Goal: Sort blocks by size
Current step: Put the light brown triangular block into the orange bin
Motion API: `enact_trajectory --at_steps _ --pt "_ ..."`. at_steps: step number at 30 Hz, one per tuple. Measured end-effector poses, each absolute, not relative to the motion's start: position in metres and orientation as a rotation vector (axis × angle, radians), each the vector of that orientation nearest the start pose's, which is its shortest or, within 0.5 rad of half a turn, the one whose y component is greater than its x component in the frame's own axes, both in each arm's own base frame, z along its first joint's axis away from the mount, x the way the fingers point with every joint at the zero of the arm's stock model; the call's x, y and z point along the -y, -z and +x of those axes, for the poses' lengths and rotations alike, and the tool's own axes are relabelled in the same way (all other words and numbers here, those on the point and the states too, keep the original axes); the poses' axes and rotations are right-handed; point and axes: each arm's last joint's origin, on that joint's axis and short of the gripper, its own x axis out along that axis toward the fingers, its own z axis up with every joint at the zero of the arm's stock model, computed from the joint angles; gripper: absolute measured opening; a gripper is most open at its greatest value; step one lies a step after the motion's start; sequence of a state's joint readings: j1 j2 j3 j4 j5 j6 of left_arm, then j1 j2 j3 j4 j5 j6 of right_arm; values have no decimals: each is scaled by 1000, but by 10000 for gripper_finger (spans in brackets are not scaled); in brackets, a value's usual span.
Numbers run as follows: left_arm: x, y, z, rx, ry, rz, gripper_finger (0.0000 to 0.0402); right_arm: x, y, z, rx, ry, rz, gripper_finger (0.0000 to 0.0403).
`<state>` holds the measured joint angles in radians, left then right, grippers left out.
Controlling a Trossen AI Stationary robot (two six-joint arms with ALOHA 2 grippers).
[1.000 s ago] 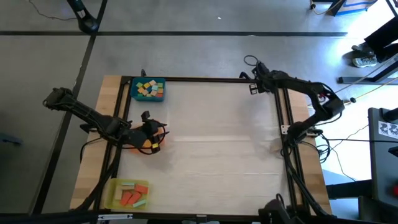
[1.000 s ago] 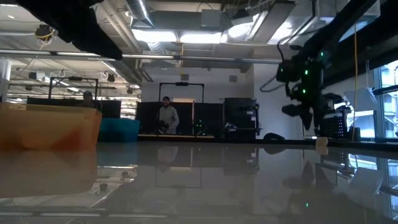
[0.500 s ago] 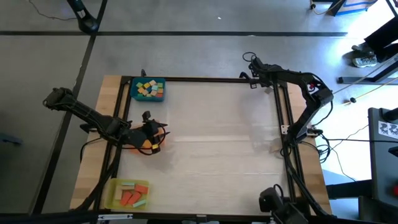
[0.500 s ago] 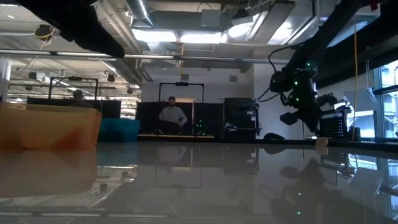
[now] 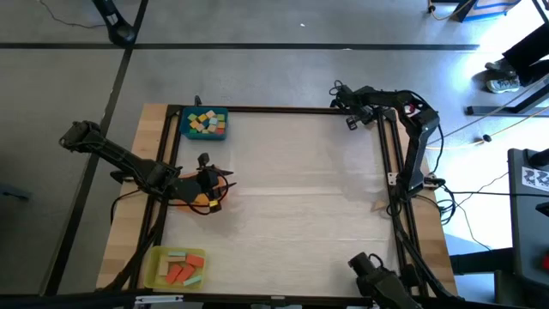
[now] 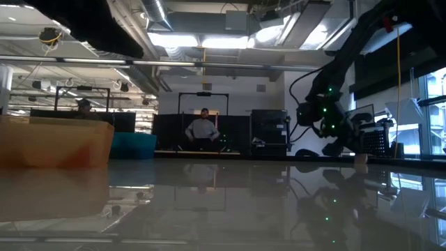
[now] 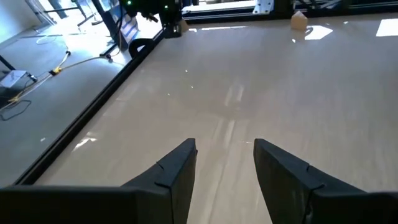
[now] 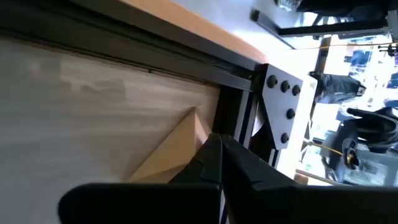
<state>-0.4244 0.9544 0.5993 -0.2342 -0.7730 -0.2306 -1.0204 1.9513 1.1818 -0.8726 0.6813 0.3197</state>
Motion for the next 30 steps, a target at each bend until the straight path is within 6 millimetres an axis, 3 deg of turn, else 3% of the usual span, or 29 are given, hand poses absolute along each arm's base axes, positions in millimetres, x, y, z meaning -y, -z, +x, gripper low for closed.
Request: enact_trajectory --at_steps 7,14,19,22,26,30 --pt "61 -240 183 -460 -374 143 150 292 -136 161 -1661 1383 562 2" --pt "61 -240 183 -465 -370 160 150 270 -147 202 -1600 1148 691 3" --pt "61 -240 183 -464 -370 157 150 229 -148 245 -1650 977 558 3" --pt "61 -240 183 -463 -371 154 150 199 -165 261 -1654 987 493 3" --pt "61 -240 182 -465 -374 139 150 157 -197 265 -1613 1067 357 6" --pt "63 -239 181 -468 -359 155 150 130 -217 262 -1436 1241 327 44"
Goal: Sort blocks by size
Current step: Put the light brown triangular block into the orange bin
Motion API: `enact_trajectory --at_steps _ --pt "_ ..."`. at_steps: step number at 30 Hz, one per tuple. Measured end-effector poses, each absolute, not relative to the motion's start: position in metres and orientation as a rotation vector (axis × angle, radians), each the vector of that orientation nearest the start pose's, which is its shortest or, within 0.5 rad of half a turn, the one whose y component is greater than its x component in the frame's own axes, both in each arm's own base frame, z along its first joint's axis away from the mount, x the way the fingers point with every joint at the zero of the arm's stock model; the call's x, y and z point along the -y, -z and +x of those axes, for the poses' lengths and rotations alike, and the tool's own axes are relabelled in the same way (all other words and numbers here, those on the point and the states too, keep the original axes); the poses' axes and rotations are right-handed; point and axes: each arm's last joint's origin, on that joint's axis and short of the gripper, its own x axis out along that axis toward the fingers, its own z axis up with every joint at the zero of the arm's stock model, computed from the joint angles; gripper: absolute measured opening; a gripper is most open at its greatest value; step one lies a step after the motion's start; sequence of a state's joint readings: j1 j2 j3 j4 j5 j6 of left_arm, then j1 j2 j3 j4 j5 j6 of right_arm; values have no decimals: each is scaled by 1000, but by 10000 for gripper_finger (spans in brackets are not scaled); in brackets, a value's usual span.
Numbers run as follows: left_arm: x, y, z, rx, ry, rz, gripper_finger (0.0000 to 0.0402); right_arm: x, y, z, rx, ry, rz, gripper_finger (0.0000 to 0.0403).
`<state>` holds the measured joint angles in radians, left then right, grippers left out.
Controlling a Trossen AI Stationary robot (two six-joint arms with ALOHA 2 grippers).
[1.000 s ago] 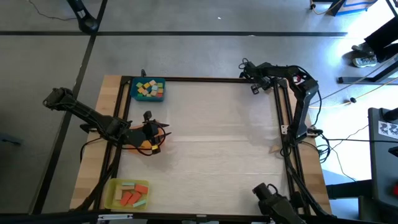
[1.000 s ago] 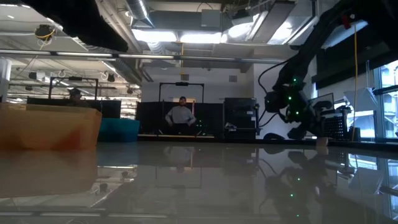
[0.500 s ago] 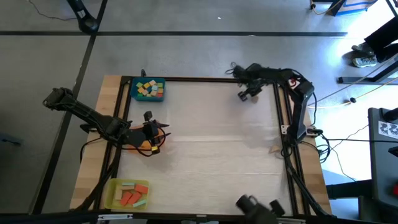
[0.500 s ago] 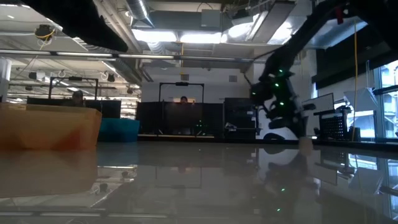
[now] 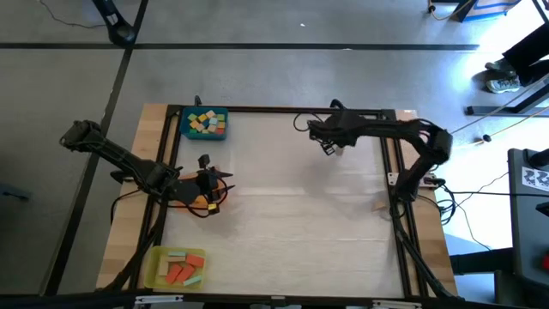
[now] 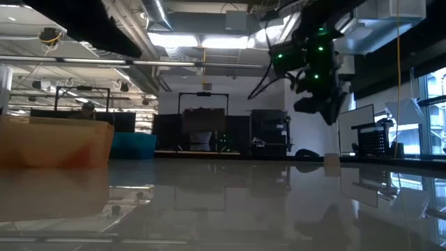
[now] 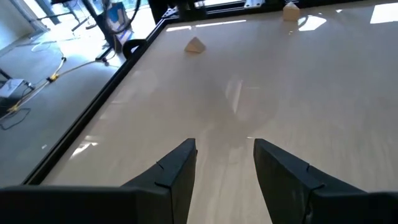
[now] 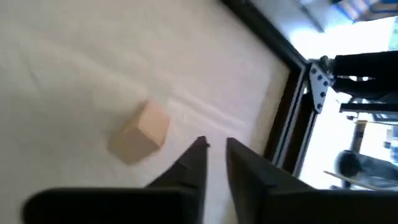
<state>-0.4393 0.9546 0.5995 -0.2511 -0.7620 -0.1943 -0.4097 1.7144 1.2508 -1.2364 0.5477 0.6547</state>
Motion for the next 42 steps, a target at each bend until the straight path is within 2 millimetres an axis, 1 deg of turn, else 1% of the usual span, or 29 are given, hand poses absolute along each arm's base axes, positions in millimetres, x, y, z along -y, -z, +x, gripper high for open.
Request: enact_trajectory --at_steps 3,6,8,11,15,19,22,26,32,39,42 --pt "64 -239 181 -470 -349 168 150 116 -214 259 -1250 1303 325 92" --pt "67 -239 180 -470 -337 172 150 108 -202 253 -1049 1351 407 146" --pt "68 -239 179 -470 -328 179 150 108 -185 251 -933 1368 468 179" --pt "69 -239 179 -470 -320 184 150 106 -158 243 -844 1372 545 219" --pt "70 -239 178 -472 -314 190 150 101 -129 230 -762 1393 611 251" --pt "70 -239 179 -470 -313 192 150 97 -112 219 -702 1388 672 261" --pt "70 -239 179 -469 -313 193 150 95 -107 215 -682 1382 680 253" --pt "70 -240 179 -469 -313 194 150 95 -105 213 -678 1392 679 219" --pt "70 -240 179 -469 -313 194 150 95 -104 213 -696 1373 632 149" --pt "70 -240 179 -469 -313 194 150 95 -104 212 -741 1357 582 53" --pt "70 -240 179 -468 -313 193 150 95 -104 212 -758 1345 560 22"
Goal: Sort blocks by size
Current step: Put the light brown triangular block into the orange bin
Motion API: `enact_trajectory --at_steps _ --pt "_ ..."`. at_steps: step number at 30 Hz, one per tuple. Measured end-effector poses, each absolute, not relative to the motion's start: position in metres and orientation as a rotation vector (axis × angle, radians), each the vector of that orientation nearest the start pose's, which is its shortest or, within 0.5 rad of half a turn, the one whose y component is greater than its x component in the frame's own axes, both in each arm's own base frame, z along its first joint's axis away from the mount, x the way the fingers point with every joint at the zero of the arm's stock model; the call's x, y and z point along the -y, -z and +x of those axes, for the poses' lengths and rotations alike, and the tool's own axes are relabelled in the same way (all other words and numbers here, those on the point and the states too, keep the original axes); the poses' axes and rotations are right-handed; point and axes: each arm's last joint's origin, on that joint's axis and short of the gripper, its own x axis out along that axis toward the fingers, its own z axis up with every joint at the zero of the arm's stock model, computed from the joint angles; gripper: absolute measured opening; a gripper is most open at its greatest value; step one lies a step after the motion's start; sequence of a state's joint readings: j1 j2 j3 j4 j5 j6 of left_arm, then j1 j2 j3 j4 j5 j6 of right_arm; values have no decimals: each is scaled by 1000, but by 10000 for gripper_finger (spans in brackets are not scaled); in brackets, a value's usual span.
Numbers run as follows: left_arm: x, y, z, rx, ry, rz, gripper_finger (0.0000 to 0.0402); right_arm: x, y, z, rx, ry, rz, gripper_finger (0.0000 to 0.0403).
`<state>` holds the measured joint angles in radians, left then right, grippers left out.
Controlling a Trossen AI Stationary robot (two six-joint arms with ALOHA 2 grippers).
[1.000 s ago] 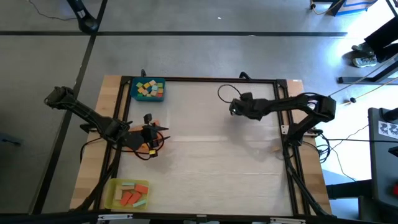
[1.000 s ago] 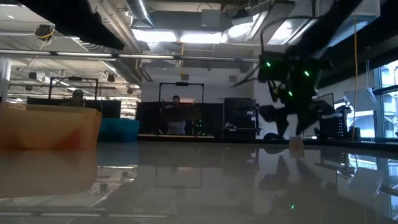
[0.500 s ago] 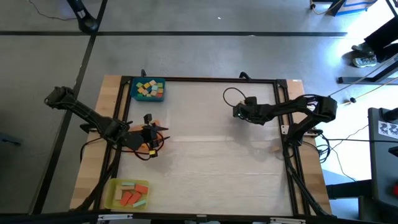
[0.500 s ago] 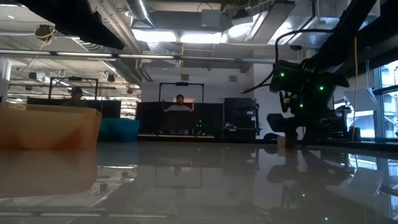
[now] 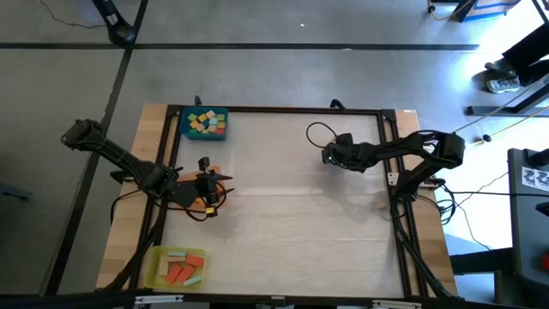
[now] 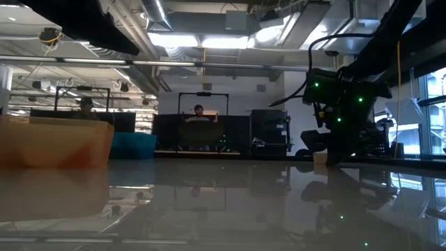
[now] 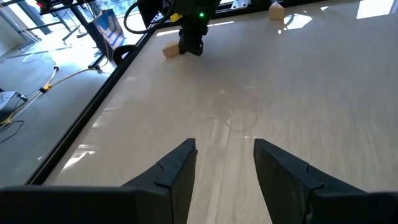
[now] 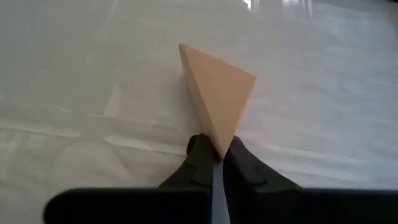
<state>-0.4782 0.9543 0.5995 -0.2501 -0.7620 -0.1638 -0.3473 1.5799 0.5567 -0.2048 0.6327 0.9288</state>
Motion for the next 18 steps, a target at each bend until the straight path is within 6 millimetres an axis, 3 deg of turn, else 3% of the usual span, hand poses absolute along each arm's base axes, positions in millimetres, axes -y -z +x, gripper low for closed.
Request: enact_trajectory --at_steps 6,14,18 --pt "70 -240 179 -469 -311 201 150 92 -104 219 -778 1243 496 17" --pt "70 -240 179 -469 -312 200 150 71 -111 245 -773 869 375 12" --pt "70 -240 179 -470 -310 206 150 67 -113 249 -772 809 367 27"
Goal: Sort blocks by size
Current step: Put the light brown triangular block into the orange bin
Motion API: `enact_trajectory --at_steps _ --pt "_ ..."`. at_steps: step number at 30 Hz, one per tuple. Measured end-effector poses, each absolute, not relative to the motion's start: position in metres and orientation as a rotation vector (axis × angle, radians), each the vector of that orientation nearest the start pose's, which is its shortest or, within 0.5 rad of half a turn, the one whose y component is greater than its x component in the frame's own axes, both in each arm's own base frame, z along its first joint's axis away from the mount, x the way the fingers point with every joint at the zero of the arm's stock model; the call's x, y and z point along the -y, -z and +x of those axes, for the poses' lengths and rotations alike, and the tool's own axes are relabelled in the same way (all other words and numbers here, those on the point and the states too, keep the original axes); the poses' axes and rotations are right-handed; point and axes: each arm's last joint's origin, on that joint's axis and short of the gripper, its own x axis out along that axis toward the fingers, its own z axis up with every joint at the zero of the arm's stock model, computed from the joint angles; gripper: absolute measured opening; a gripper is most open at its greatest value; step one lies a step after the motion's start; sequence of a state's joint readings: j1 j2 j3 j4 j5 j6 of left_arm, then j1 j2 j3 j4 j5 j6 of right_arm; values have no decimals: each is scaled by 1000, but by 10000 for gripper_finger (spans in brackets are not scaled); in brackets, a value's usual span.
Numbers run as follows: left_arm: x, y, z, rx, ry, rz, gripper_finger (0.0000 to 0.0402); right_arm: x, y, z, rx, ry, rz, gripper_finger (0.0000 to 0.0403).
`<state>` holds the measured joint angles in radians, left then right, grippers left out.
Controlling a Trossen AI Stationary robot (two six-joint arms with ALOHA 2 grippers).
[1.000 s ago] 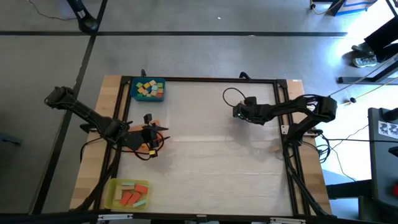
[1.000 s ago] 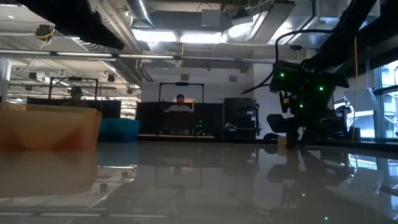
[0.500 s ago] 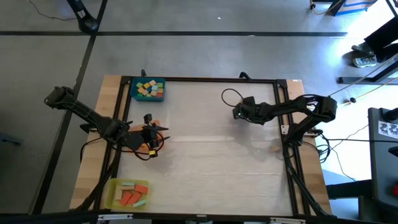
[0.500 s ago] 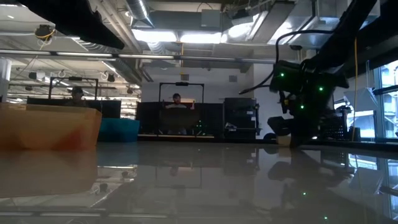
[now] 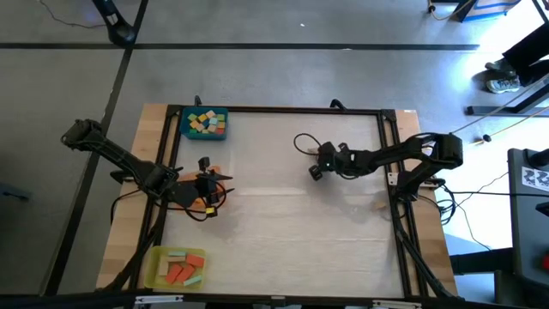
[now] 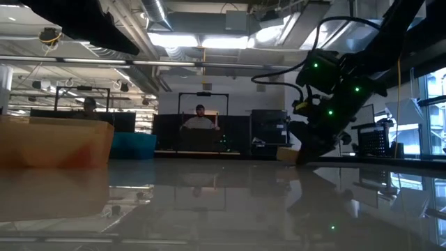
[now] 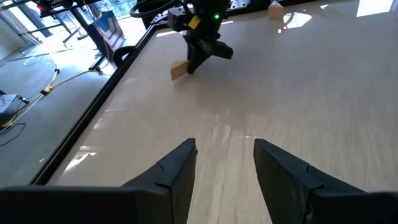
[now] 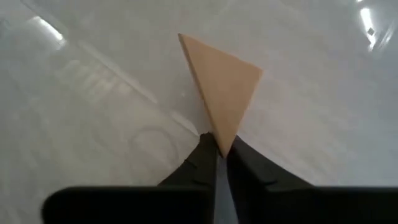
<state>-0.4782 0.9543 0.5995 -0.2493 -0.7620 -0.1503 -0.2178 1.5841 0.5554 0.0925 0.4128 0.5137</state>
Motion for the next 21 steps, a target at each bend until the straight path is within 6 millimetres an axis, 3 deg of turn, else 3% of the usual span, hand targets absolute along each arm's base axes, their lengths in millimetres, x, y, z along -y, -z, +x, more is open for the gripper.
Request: enact_trajectory --at_steps 9,13,18,21 --pt "70 -240 179 -470 -310 207 150 65 -126 247 -793 677 332 175" --pt "70 -240 179 -472 -307 225 150 65 -135 243 -786 695 248 233" --pt "70 -240 179 -469 -305 229 150 71 -142 242 -726 816 154 270" --pt "70 -240 179 -470 -304 235 150 81 -137 245 -718 823 163 274"
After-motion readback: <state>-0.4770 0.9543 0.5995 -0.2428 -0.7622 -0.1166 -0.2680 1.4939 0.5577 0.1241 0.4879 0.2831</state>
